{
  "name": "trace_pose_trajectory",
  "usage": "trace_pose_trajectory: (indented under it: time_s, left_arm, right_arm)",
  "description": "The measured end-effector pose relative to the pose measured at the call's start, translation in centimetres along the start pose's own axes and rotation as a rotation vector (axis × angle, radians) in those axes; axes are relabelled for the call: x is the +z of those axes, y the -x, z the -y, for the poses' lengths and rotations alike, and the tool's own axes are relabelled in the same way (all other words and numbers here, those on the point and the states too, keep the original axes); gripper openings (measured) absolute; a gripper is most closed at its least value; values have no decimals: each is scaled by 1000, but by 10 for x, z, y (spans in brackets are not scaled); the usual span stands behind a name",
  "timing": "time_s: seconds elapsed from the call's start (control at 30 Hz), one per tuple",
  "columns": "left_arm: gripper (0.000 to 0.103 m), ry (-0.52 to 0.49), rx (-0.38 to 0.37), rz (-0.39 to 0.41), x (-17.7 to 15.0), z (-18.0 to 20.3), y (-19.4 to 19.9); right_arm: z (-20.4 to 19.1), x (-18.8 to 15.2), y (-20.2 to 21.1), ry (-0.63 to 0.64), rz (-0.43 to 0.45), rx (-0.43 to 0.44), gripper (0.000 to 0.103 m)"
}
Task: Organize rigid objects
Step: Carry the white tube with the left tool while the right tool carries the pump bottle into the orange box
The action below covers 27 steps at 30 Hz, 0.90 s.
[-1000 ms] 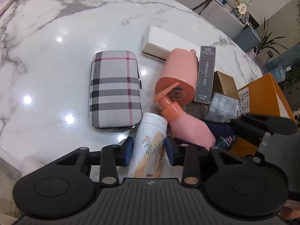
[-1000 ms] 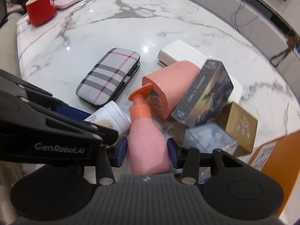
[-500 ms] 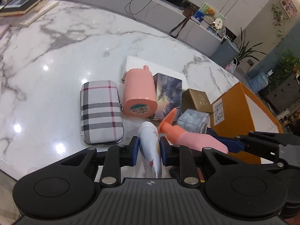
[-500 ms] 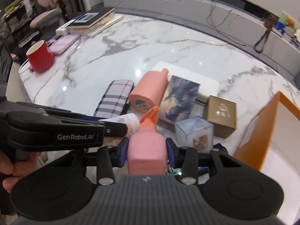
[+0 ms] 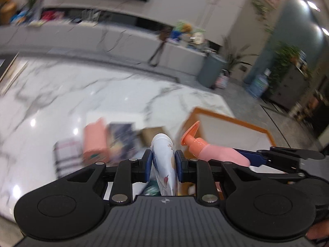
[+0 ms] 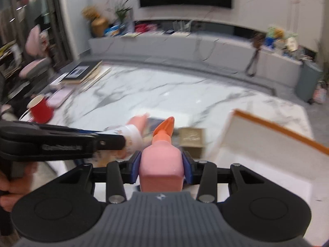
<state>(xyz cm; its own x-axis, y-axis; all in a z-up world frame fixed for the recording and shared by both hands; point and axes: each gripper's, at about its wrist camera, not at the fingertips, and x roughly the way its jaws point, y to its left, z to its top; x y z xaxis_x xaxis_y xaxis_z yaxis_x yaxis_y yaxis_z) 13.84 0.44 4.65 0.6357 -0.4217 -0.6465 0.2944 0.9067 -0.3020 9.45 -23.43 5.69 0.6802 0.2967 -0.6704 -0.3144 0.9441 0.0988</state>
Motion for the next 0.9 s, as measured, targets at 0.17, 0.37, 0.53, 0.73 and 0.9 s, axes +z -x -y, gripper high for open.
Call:
trace_pose_trajectory:
  time_s: [0.17,0.37,0.53,0.73,0.9]
  left_arm:
    - [27,-145,-60,-26,16,63,-27]
    - [27,-253,-67,-119,17,109,-88]
    - [27,-345,-23,-164,13,126,-121]
    - [27,-488,54,-205,14,137,-151]
    - [27,-635,84,-204,10,142,-170]
  right_arm:
    - [56,-9,18,-107,10,-95,42]
    - [121,-30,18,-228,-42,-187,42]
    - [155,-40,0,-272,-107,-200,42]
    - [180,-28,-40,-274,-183,-191,42]
    - [189,-19,-70,-230,-241,-203,42]
